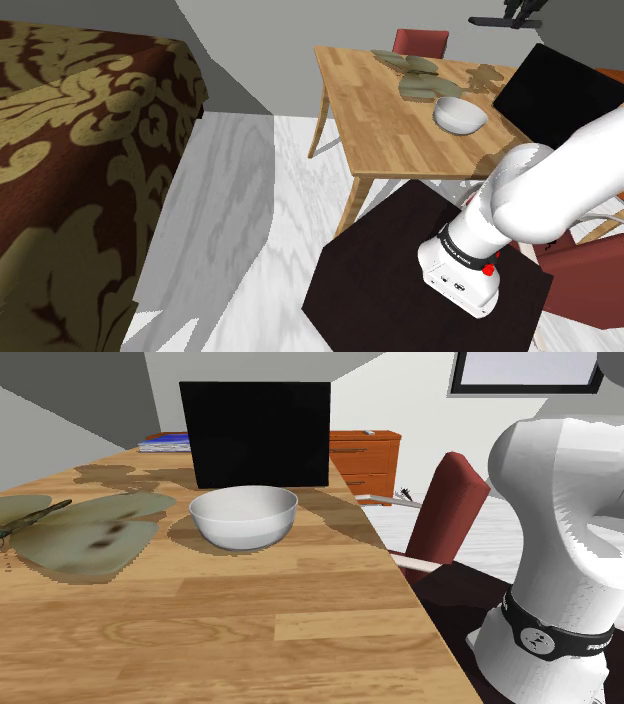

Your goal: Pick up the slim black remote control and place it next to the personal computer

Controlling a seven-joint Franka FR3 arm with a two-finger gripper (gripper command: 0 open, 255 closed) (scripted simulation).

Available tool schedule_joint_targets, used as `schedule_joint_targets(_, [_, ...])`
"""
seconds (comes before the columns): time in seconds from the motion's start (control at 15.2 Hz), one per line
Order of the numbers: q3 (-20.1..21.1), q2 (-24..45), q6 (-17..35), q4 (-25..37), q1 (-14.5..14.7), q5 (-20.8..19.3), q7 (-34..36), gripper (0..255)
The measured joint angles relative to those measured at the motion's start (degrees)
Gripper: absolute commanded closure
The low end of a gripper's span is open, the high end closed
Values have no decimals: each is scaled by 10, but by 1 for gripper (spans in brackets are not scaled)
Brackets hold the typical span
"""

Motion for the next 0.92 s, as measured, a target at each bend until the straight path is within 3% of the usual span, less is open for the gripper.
schedule_joint_targets(0.46, [-136,60,7,57,4,22,-137,255])
schedule_joint_targets(0.59, [-206,103,14,75,16,54,-190,255])
schedule_joint_targets(0.66, [-262,155,15,90,12,96,-236,255])
schedule_joint_targets(0.73, [-286,221,12,109,-34,156,-297,255])
schedule_joint_targets(0.79, [-287,240,15,112,-55,179,-323,255])
schedule_joint_targets(0.92, [-286,246,29,102,-65,184,-335,255])
